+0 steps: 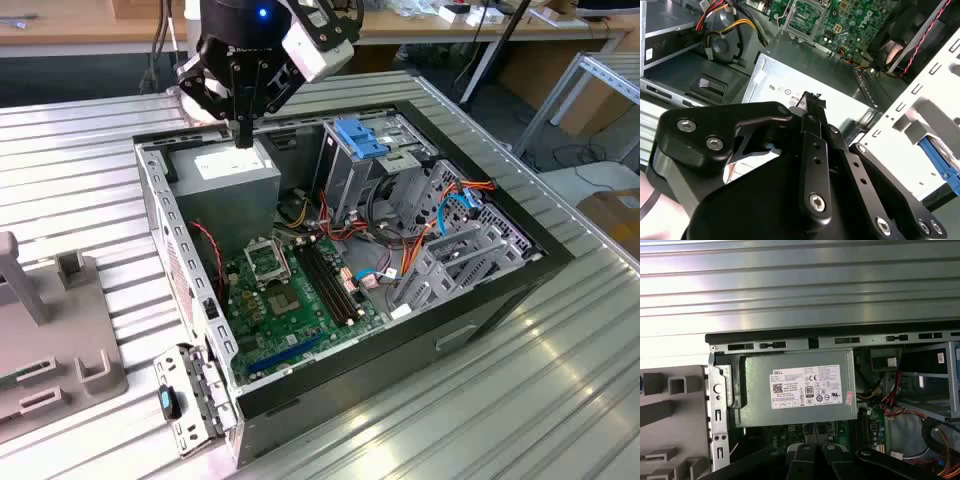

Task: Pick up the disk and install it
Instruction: 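Reach for the disk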

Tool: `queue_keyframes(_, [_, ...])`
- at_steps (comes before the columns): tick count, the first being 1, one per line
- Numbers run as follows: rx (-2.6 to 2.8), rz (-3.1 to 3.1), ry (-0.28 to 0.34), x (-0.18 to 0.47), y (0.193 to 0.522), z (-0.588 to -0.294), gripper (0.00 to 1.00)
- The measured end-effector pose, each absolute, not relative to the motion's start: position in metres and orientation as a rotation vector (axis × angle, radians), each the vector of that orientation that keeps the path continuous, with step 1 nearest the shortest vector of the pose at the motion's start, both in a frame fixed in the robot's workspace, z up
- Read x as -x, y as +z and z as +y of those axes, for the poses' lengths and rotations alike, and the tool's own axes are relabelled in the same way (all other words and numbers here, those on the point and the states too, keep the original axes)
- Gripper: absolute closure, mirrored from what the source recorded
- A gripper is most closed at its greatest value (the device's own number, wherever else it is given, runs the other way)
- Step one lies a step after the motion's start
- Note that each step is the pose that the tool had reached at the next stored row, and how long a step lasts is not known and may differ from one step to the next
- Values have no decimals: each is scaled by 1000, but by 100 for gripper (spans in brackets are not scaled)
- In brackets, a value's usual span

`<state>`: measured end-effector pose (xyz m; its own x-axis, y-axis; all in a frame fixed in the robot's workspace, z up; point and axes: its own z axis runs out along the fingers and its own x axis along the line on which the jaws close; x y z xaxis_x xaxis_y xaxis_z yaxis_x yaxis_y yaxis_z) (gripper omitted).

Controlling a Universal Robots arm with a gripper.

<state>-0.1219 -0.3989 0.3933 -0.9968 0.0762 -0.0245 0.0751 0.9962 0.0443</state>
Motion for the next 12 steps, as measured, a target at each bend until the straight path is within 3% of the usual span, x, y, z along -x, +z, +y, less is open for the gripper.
queue_keyframes(12, [-118, 3113, 68, 128, 393, -399, 89])
